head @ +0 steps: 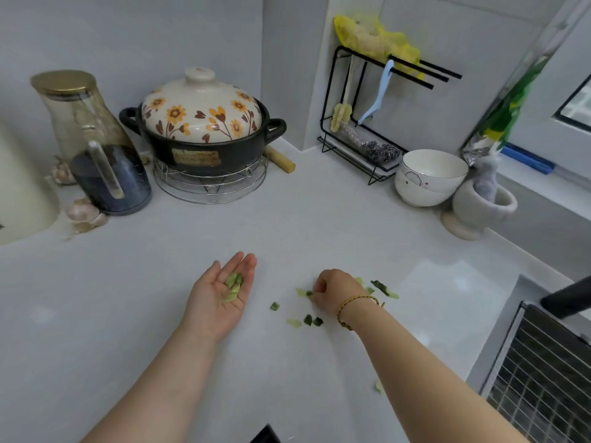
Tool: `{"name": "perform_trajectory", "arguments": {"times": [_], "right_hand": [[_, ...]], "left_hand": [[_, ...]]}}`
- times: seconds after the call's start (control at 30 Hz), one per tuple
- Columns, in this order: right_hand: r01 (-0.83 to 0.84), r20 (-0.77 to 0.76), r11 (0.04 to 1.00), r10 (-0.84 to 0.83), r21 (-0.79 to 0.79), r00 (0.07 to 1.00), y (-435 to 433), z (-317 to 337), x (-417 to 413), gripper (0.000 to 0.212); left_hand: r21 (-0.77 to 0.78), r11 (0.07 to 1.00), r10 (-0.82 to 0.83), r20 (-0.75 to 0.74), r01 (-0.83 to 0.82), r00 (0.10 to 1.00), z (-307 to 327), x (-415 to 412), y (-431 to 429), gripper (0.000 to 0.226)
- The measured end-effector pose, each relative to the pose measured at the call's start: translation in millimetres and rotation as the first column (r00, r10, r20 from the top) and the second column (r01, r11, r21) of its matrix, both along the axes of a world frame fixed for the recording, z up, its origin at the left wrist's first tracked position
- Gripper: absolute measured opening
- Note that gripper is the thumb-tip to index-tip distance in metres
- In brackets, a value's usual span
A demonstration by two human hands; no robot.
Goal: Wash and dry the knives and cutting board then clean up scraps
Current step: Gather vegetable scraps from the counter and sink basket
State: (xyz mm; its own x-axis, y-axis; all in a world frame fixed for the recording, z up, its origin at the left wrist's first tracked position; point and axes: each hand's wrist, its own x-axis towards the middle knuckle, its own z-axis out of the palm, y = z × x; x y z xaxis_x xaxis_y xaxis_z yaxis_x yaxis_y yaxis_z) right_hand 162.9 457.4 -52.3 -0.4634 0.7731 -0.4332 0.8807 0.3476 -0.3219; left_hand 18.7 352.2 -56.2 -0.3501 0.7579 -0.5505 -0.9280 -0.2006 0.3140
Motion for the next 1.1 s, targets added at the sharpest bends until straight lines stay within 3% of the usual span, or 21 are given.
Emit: {"name": "perform_trajectory", "arguments": {"times": [0.23, 0.43, 0.53, 0.67, 0.8, 0.93, 1.1], "right_hand": [[-0.032, -0.004, 0.996, 0.032, 0.084, 0.999, -6.6, -7.9, 0.9, 0.009], [0.117, -0.251, 0.992, -0.123, -0.042, 0.960, -6.1, -3.1, -5.6, 0.014], [0.087, -0.140, 0.993, -0.097, -0.076, 0.985, -4.5, -2.7, -15.6, 0.026], [0.026, 0.015, 0.998, -0.025, -0.055, 1.000, -2.1, -3.2, -23.8, 0.016], [0.020, -0.020, 0.995, -0.022, -0.102, 1.000, -1.5, -0.2, -22.0, 0.016], [-0.001, -0.176, 0.990, -0.023, -0.139, 0.984, -14.6, 0.2, -28.3, 0.031], [-0.130, -0.125, 0.986, 0.116, -0.106, 0.985, -26.6, -4.0, -38.5, 0.033]], "left_hand": [[-0.016, 0.999, 0.041, -0.009, -0.041, 0.999, -2.2, 0.6, -5.9, 0.038], [-0.013, 0.998, 0.058, -0.001, -0.058, 0.998, -0.3, -1.1, -9.2, 0.037], [-0.016, 0.998, 0.061, -0.006, -0.061, 0.998, -0.2, -2.1, -10.7, 0.036], [-0.023, 0.998, 0.059, -0.017, -0.060, 0.998, -0.3, -5.3, -12.6, 0.036], [-0.028, 0.997, 0.070, -0.013, -0.070, 0.997, -0.1, -6.4, -15.6, 0.035], [-0.027, 0.997, 0.072, -0.018, -0.073, 0.997, -0.2, -8.0, -18.2, 0.036], [-0.023, 0.996, 0.080, -0.035, -0.081, 0.996, 0.6, -10.0, -20.4, 0.036]]}}
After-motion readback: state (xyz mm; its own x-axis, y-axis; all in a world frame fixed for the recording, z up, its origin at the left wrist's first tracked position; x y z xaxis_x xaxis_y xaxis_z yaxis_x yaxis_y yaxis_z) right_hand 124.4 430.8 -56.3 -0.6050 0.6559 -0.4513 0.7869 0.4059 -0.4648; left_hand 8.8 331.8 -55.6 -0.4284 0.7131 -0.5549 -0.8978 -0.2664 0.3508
